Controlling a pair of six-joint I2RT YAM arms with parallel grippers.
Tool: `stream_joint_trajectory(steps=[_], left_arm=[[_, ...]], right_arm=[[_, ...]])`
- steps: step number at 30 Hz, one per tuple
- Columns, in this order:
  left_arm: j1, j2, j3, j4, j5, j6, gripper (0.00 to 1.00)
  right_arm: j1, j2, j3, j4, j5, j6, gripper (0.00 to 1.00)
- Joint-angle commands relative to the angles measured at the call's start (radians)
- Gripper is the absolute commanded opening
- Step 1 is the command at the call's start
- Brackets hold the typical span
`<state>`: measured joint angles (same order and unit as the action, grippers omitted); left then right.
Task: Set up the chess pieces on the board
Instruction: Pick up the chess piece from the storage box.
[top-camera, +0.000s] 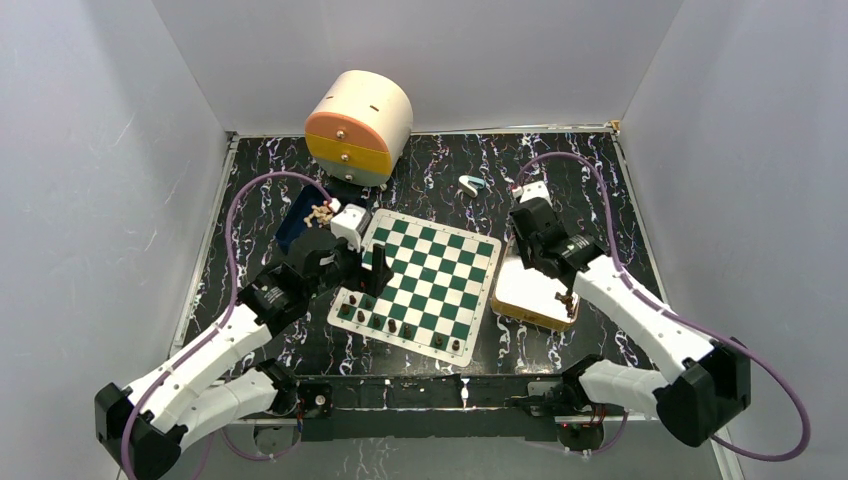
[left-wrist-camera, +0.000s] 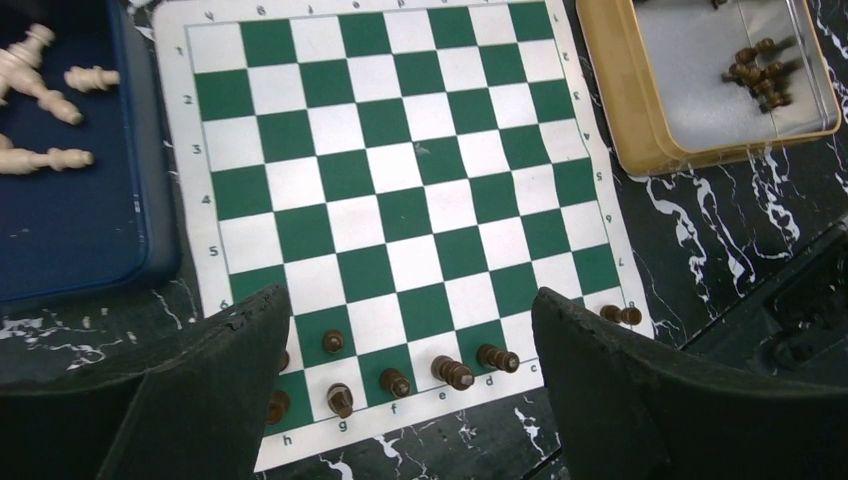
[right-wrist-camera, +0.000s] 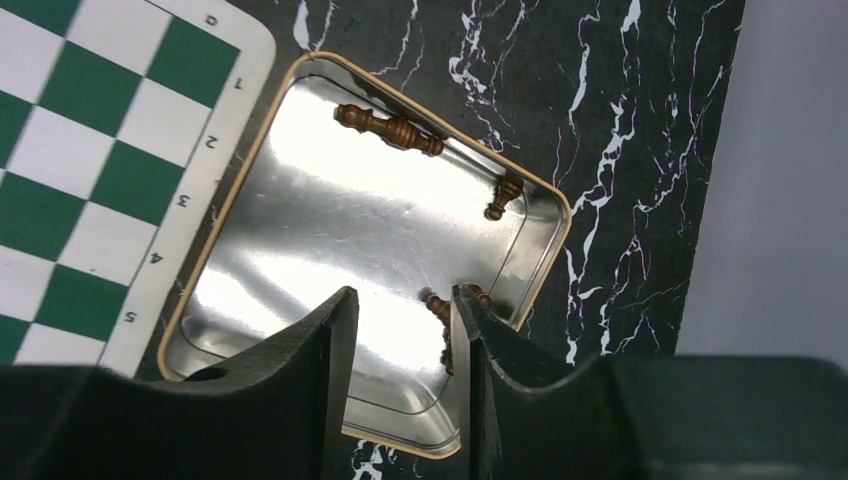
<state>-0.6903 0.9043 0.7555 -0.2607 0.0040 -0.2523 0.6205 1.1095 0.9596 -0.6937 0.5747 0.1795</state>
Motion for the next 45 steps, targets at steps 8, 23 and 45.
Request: stream_joint_trajectory(steps=[8, 23, 45], left_arm=[[-0.003, -0.103, -0.022, -0.012, -0.043, 0.075, 0.89], [-0.003, -0.116, -0.021, -0.009, -0.018, 0.091, 0.89], [-0.003, -0.125, -0.026, -0.005, 0.011, 0.094, 0.89]], right_arm=[[-0.262, 0.19, 0.016, -0.103, -0.27, -0.369, 0.36], [-0.318, 0.365, -0.049, -0.086, -0.318, -0.443, 0.31], [-0.324, 0.44, -0.08, -0.045, -0.248, -0.468, 0.38]])
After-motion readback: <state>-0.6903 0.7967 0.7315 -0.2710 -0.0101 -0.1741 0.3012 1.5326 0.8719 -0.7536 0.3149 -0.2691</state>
